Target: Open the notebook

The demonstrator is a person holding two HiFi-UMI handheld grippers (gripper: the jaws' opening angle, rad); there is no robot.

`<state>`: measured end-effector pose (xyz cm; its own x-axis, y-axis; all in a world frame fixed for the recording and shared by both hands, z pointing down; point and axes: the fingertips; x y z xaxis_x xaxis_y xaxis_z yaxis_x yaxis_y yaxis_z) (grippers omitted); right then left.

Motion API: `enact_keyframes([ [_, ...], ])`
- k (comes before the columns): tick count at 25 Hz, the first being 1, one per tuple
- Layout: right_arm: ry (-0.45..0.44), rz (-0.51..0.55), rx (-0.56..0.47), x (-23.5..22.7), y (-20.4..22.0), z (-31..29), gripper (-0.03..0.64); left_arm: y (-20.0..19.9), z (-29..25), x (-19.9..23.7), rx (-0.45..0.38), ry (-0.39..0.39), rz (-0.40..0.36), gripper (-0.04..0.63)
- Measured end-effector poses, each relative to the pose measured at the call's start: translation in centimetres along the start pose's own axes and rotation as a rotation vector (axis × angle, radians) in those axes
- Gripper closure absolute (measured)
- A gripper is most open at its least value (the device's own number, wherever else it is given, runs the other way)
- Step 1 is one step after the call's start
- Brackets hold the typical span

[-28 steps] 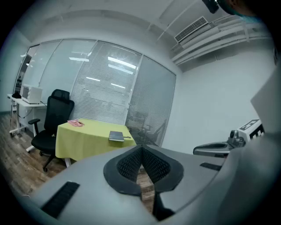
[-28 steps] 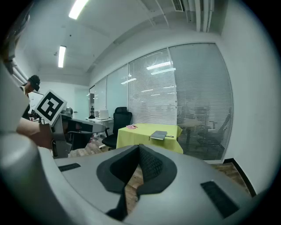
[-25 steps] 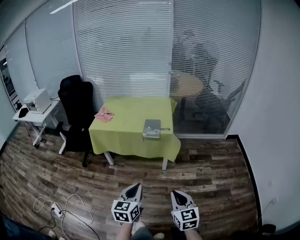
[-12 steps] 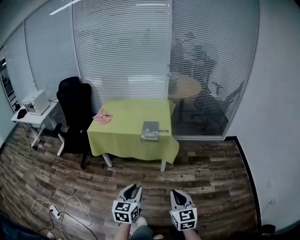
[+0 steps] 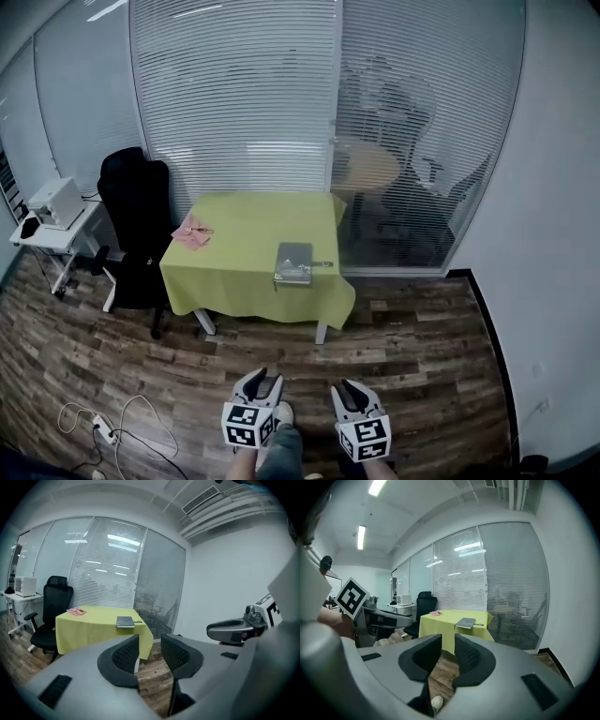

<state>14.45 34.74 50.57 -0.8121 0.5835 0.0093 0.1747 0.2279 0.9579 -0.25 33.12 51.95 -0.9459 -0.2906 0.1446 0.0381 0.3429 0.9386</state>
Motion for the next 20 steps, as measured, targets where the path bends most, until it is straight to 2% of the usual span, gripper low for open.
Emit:
enact_keyframes([
  [6, 0.001, -0.036, 0.054, -3.6, 0.2, -8.3, 0.517, -0.9, -8.0, 3.8, 0.042, 0.029, -0.019, 0.445],
  [15, 0.031, -0.061, 0.116, -10.1, -3.1, -22.8, 0.517, -5.9, -22.0, 11.7, 0.115, 0.068, -0.081, 0.445],
  [20, 0.052, -0.069, 0.162, -12.6, -3.4, -28.4, 0.517, -6.0, -27.5, 14.5, 0.160, 0.098, -0.125, 0.445],
])
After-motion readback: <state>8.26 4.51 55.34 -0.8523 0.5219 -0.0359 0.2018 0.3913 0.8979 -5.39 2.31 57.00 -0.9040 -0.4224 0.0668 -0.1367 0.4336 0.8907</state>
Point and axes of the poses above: the fingertips, and each gripper's own axes: z backward along the fingers, x to its left, y out of its underside, and after that the axes turned 4 degrees about -y, right-handed
